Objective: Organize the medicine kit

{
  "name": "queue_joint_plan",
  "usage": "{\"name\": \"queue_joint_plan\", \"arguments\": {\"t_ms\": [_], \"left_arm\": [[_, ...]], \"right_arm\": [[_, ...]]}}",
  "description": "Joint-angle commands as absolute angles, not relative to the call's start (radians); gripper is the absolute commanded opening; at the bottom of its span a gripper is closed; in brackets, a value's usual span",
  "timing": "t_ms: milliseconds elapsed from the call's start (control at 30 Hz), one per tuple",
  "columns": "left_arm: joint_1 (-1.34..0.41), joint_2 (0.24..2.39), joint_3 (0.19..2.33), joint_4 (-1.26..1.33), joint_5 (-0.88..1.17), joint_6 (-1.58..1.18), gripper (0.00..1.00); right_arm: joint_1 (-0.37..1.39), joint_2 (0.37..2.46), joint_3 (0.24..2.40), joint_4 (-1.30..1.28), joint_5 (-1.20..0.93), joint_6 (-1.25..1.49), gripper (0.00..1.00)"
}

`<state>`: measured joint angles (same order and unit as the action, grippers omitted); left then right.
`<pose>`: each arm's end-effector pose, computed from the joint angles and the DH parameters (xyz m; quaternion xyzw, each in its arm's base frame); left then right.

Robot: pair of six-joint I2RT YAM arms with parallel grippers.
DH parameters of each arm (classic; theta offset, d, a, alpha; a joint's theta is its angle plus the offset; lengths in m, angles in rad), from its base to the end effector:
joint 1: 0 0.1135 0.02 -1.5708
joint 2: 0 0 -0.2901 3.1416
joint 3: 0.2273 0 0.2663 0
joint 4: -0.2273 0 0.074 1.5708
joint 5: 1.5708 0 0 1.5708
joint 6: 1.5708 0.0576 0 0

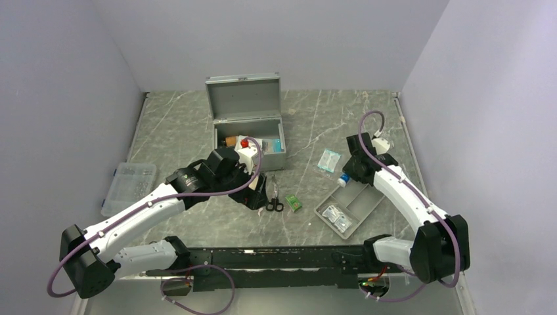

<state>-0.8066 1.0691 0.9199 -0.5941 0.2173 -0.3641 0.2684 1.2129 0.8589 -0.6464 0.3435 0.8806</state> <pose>0.1584 -0.1832 0.3005 0.2423 0.8785 -0.3036 0.2783 0.2479 0.0481 0.2436 0.3308 0.8870 0.0130 0.3218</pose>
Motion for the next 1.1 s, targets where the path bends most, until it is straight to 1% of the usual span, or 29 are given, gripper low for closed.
{"name": "queue_joint_plan", "arguments": {"t_ms": [0,233,433,533,600,633,967,1067], "left_arm": [[-0.808,1.055,0.923,-0.565,0.242,-0.377,0.99],[-0.808,1.067,0.923,-0.561,0.252,-0.379,0.99],[-0.808,1.075,0.924,-0.561,0.253,-0.379,0.99],[-0.808,1.073,0.924,-0.564,0.248,-0.379,0.99],[-0.808,1.07,0.923,-0.565,0.245,-0.378,0.99],[-0.808,1.069,0.923,-0.566,0.244,-0.377,0.99],[-0.808,1.066,0.92,-0.56,0.249,-0.38,0.99],[-0.808,1.064,0.919,-0.559,0.248,-0.38,0.99]], "right_arm": [[0.292,1.178,0.799,-0.665,0.375,0.967,0.0],[0.291,1.156,0.692,-0.617,0.365,1.027,0.02],[0.292,1.231,0.687,-0.58,0.347,1.019,0.04],[0.292,1.267,0.69,-0.56,0.351,1.013,0.09],[0.29,1.287,0.687,-0.557,0.364,1.01,0.16],[0.289,1.295,0.688,-0.556,0.369,1.008,0.17],[0.281,1.295,0.682,-0.549,0.419,0.994,0.2],[0.278,1.301,0.683,-0.537,0.432,0.982,0.26]]}}
